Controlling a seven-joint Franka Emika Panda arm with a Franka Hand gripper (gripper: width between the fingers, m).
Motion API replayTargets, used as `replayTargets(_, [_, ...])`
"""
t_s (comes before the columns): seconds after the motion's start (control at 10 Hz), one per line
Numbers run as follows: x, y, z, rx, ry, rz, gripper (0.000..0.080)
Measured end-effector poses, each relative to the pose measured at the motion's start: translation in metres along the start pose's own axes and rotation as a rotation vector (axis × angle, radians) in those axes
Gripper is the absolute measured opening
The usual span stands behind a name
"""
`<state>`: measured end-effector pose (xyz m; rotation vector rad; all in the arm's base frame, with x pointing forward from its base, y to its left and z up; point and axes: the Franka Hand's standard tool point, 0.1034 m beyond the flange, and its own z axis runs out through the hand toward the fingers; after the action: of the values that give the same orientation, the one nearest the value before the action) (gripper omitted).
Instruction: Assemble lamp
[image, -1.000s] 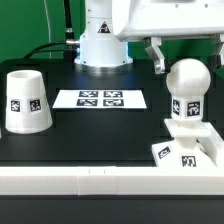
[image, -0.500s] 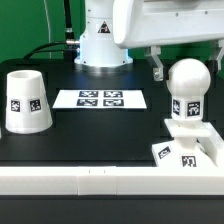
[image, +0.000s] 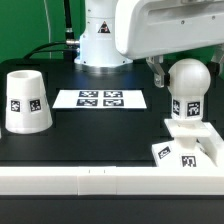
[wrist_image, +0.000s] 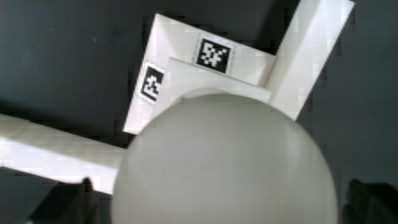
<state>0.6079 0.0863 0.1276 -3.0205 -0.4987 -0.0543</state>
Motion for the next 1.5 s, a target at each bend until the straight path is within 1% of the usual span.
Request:
replayTargets(0.3, [0.0002,0.0011,0.0045,0.000,0.002,-0.018,0.0698])
replayTargets(0.4, [0.0002,0.0010,0.0045,0.000,0.003,-0.018,0.0572])
replayTargets(0.8, [0.0001,0.0012,0.0048,0.003,0.003,0.005,0.0576])
replayTargets(0.9, [0.0010,0.0018,0.0045,0.026,0.009,0.111,0.0576])
replayTargets(1.0, [0.0011,0.0024,0.0046,0.037,0.011,0.217,0.0576])
replayTargets(1.1, [0.0011,0.0026,0.0046,0.043,0.011,0.277,0.0576])
replayTargets(1.2, [0.0013,0.0030,0.0049,0.051,0.011,0.403,0.0576])
replayTargets(1.5, [0.0014,0.0020,0.0054,0.056,0.003,0.701,0.0577])
